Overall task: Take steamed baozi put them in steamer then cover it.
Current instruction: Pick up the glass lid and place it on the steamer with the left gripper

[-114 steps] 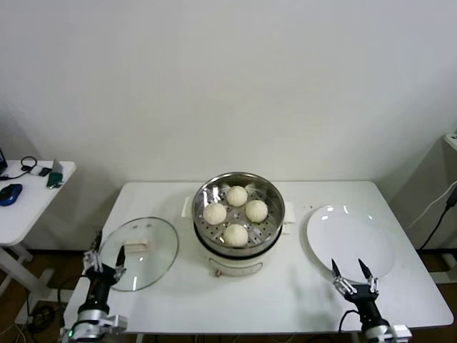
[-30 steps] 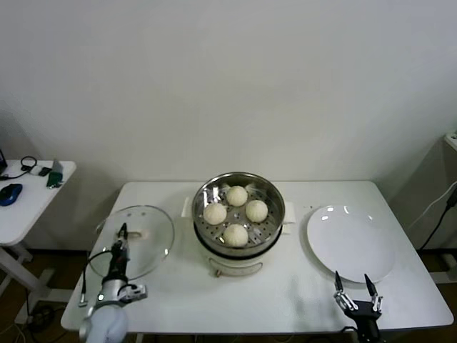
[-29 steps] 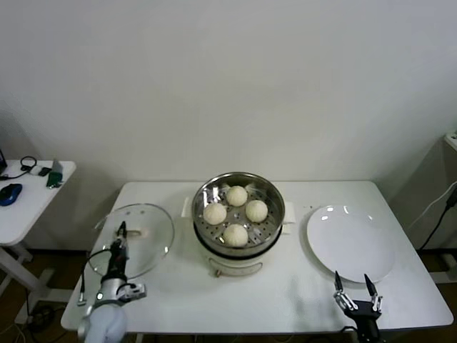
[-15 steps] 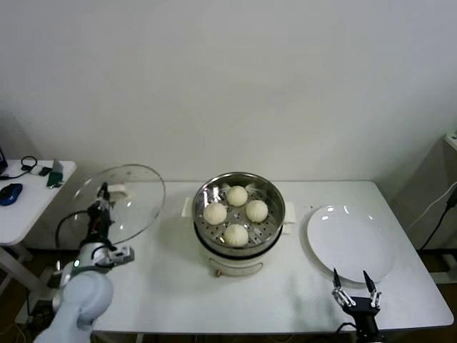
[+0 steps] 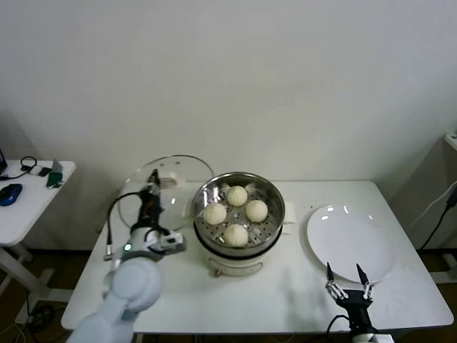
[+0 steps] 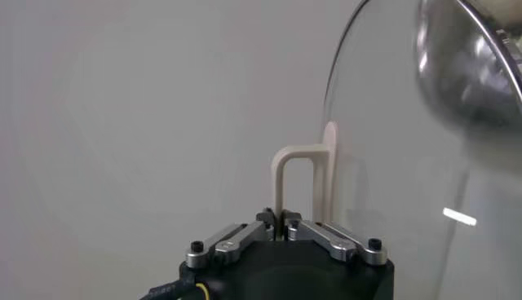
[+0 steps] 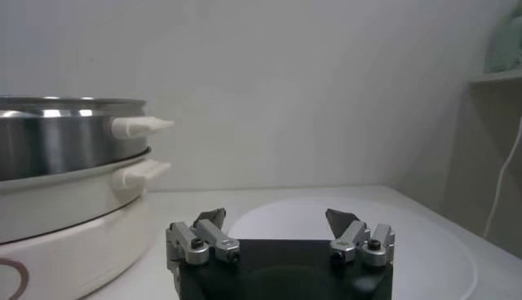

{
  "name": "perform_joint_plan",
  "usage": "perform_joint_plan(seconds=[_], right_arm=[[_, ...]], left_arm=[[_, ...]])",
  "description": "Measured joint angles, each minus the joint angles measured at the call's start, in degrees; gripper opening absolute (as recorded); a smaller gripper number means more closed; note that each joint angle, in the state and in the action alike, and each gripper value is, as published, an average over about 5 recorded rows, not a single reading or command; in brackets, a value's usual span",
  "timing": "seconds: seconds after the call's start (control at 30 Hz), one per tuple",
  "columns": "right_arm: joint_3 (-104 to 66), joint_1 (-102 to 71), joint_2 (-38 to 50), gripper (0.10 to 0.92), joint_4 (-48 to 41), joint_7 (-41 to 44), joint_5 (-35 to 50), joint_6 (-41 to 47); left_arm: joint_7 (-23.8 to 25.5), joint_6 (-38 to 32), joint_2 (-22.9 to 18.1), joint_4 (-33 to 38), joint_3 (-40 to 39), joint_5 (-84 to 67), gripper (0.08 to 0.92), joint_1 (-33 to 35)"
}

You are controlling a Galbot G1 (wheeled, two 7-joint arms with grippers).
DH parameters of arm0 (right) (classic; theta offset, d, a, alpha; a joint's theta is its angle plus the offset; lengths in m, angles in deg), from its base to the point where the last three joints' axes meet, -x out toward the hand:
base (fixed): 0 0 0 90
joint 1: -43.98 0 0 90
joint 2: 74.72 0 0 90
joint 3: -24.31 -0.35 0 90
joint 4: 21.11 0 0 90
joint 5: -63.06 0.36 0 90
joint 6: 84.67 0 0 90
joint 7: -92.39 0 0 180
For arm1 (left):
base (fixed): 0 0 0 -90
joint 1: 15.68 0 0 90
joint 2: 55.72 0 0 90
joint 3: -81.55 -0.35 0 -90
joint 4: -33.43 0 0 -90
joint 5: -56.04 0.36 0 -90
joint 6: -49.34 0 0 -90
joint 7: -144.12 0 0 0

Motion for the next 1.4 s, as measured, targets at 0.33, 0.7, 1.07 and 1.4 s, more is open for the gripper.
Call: perform_joint_plan(seconds=[0.33, 0.7, 1.07, 1.4], right_arm=[[-0.08, 0.77, 1.10, 0.823, -1.48, -0.15, 0.64, -0.38], [-0.95, 0.36, 2.12, 0.823, -2.23, -0.19, 2.07, -1.15], [-1.22, 0.14, 2.25, 0.823, -3.19, -0.20, 2.46, -1.88], [-1.38, 0.16, 2.25, 0.823, -3.73, -0.22, 2.41, -2.12]], left_arm=[[3.95, 0.84, -12.93, -4.06, -8.93, 13.79, 0.139, -3.12], [3.86, 0.74, -23.11, -12.72, -12.03, 24.00, 0.139, -4.47], [2.39, 0.82, -26.41, -18.30, -12.84, 27.87, 0.139, -3.70], [1.47, 1.34, -26.41, -20.20, -13.21, 28.43, 0.139, -3.55]])
